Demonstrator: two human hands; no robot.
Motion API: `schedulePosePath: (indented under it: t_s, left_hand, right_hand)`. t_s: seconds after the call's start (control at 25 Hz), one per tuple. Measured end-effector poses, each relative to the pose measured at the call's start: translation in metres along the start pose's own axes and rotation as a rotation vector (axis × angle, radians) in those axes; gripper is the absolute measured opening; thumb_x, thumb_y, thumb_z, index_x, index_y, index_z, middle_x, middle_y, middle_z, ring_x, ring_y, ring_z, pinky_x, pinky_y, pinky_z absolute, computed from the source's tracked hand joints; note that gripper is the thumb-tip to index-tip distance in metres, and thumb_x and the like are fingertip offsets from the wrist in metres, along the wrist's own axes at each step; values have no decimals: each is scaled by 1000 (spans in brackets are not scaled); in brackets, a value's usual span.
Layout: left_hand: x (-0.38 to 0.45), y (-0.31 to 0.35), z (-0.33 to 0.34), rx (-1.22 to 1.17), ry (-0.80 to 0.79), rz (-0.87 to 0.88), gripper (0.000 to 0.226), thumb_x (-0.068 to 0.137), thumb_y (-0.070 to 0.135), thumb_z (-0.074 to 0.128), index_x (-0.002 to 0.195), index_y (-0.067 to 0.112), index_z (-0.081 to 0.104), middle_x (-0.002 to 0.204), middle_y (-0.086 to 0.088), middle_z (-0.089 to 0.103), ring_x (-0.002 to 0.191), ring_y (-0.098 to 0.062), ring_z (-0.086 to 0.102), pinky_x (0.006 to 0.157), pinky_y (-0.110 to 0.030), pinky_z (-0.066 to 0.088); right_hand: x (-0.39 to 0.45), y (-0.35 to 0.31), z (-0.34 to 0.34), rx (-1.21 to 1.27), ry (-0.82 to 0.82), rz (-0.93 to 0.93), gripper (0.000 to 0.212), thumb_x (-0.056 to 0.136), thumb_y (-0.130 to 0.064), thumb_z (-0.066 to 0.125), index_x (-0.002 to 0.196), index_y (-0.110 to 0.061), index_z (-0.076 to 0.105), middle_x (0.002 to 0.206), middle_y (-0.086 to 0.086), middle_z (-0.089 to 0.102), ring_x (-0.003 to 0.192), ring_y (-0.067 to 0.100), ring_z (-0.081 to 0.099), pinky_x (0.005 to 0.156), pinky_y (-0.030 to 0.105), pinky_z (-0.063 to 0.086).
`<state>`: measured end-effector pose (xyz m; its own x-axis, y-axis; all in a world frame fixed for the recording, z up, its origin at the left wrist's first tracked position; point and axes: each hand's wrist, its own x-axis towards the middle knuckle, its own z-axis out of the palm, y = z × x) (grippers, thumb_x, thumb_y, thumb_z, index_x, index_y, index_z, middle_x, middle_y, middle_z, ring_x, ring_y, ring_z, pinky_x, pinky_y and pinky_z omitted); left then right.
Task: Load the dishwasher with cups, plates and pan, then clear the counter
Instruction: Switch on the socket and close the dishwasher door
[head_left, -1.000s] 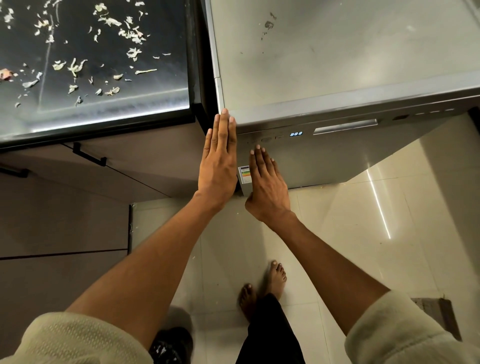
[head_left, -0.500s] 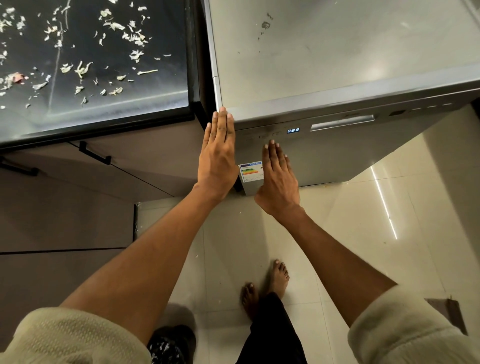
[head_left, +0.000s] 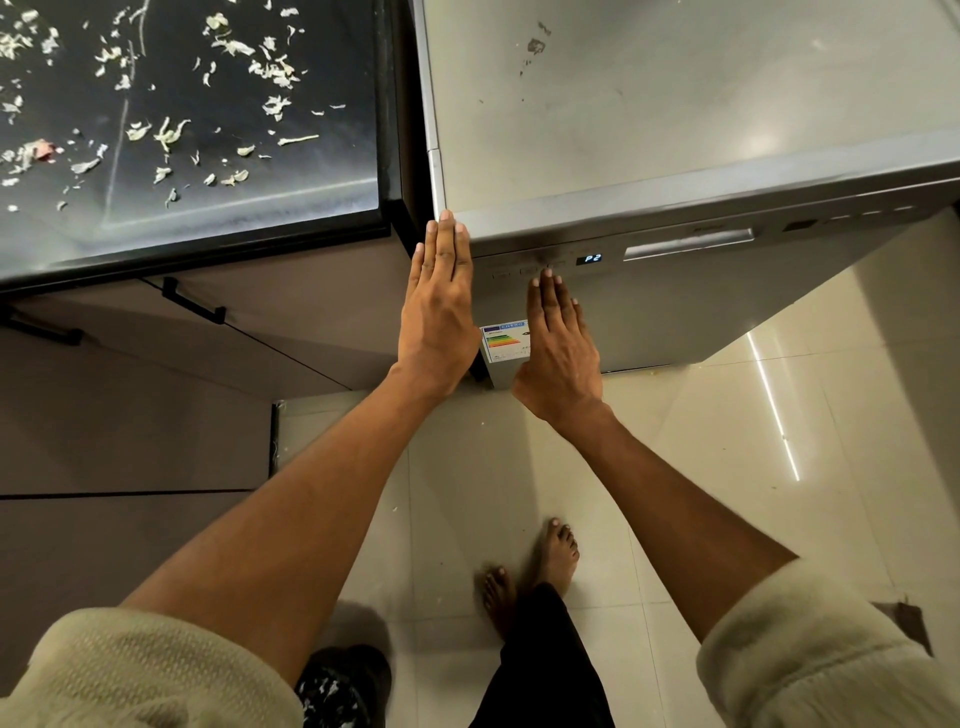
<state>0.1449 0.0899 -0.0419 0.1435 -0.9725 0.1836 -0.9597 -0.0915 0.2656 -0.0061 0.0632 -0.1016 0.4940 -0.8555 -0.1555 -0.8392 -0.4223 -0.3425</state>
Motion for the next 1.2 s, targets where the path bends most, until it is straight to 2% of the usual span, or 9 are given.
schedulePosePath:
  t_s: [0.68,0.92,1.2]
  left_hand:
    - [0,-5,5,-6,2,16,94,78,-5,66,155,-5,12,164,-23,8,153,-35,4,125,-43,11]
    - [-1,-5,6,-14,7,18,94,76,-8,62,155,-5,11,164,-22,7,153,-34,4,125,-43,11]
    - [-1,-4,7,-39,50,15,92,72,-17,52,155,-5,13,164,-22,9,153,-34,5,124,-45,15]
  right_hand:
    - [2,5,0,7,34,13,112,83,-31,72,159,-3,-6,167,15,-11,154,28,-13,127,40,-1]
    - [3,0,3,-28,14,-18,114,82,-23,73,158,-5,-10,167,14,-15,151,23,-21,126,38,-5]
    - [9,-10,14,-42,26,-22,113,81,-22,71,159,-5,-9,167,14,-15,154,26,-15,127,42,1]
